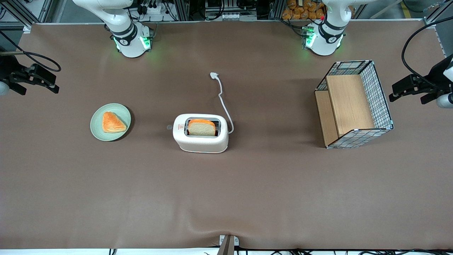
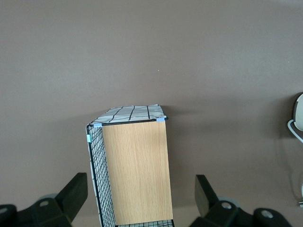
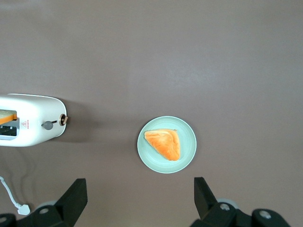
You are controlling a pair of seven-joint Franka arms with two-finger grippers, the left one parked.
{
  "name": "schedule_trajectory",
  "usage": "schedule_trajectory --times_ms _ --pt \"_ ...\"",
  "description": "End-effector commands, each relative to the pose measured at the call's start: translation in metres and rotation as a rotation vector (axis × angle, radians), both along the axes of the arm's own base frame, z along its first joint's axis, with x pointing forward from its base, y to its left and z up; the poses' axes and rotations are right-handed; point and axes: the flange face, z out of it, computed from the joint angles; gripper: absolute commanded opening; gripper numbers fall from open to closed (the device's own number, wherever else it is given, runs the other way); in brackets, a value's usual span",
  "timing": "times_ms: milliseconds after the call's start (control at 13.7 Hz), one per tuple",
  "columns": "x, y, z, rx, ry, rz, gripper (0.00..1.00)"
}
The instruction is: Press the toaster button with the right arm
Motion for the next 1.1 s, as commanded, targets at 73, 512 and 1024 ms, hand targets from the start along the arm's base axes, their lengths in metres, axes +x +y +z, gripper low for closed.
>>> schedule_trajectory --times_ms 73,512,1024 --pt "-0.003 0.013 -0.008 -0.021 0.08 0.025 1.0" --pt "0.021 0.016 -0.044 0.015 0.126 0.043 1.0" --pt "0.061 0.027 -0.136 0.138 0.243 0.027 0.13"
